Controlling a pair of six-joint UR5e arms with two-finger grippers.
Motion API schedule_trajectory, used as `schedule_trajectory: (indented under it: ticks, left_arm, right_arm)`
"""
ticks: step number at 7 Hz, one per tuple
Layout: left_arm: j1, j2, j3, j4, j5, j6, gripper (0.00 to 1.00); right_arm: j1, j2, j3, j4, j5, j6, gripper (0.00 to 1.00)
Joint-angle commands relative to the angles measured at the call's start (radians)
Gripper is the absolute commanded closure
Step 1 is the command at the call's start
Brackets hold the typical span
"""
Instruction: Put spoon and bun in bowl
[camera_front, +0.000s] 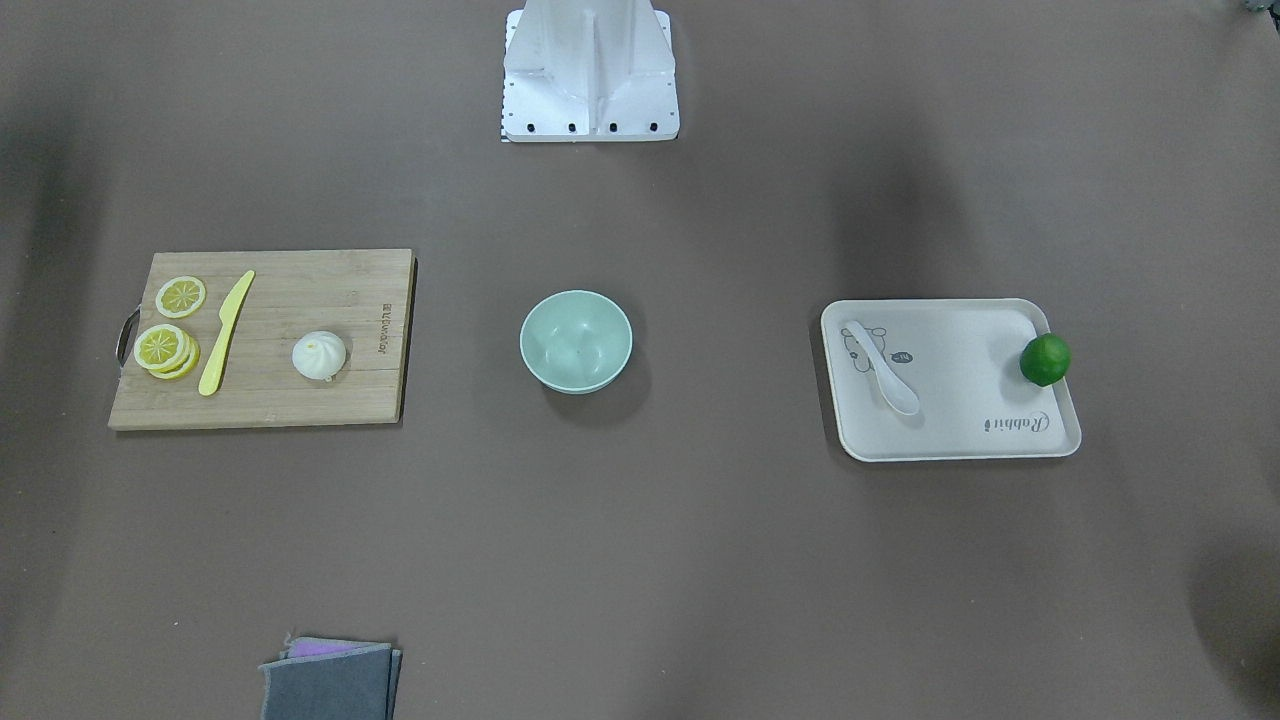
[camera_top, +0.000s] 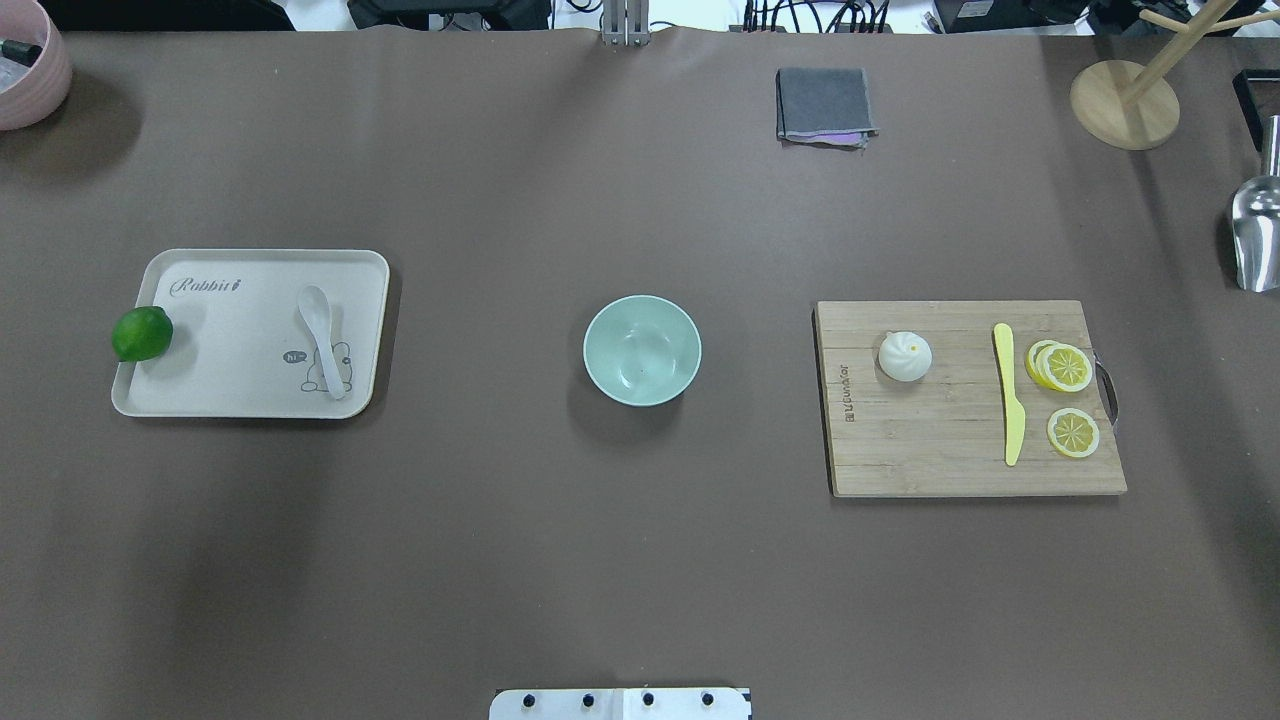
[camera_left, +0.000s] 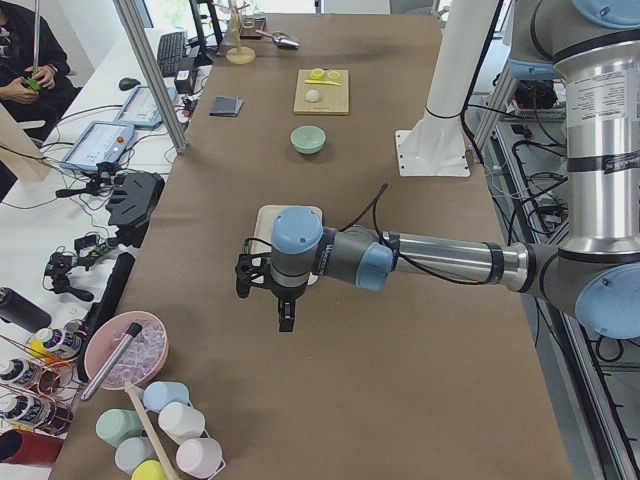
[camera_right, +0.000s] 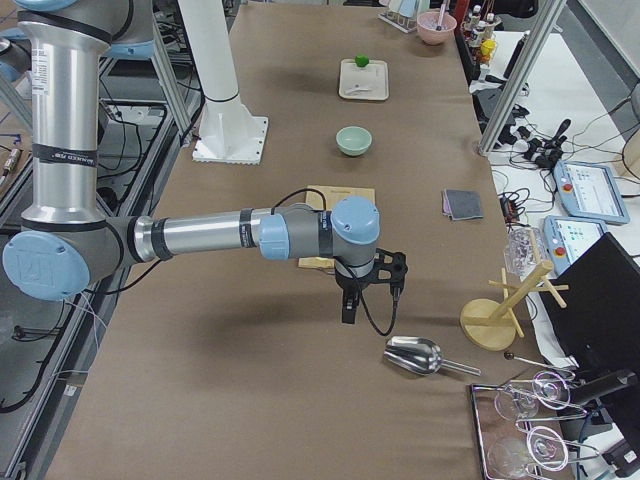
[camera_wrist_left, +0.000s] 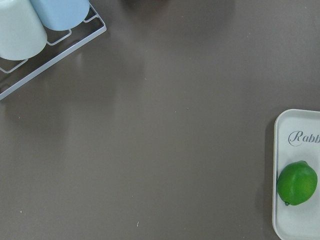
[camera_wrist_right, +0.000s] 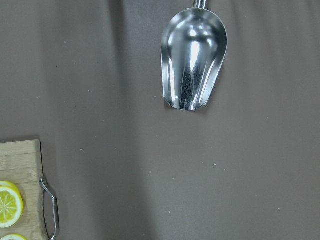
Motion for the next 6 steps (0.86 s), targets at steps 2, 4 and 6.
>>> schedule_trajectory:
  ticks: [2, 4, 6]
  left_arm:
    - [0.000, -0.006, 0.001, 0.002, 0.001, 0.000, 0.02]
    - [0.000, -0.005, -0.001, 0.003, -0.002, -0.002, 0.02]
    - [0.000, 0.001, 0.001, 0.000, -0.003, 0.000, 0.02]
  right_arm:
    - [0.000, 0.004, 0.000, 0.000, 0.007, -0.002, 0.00]
    - [0.000, 0.005, 0.000, 0.000, 0.007, -0.011, 0.00]
    - [0.000, -0.002, 0.015, 0.000, 0.010, -0.012, 0.00]
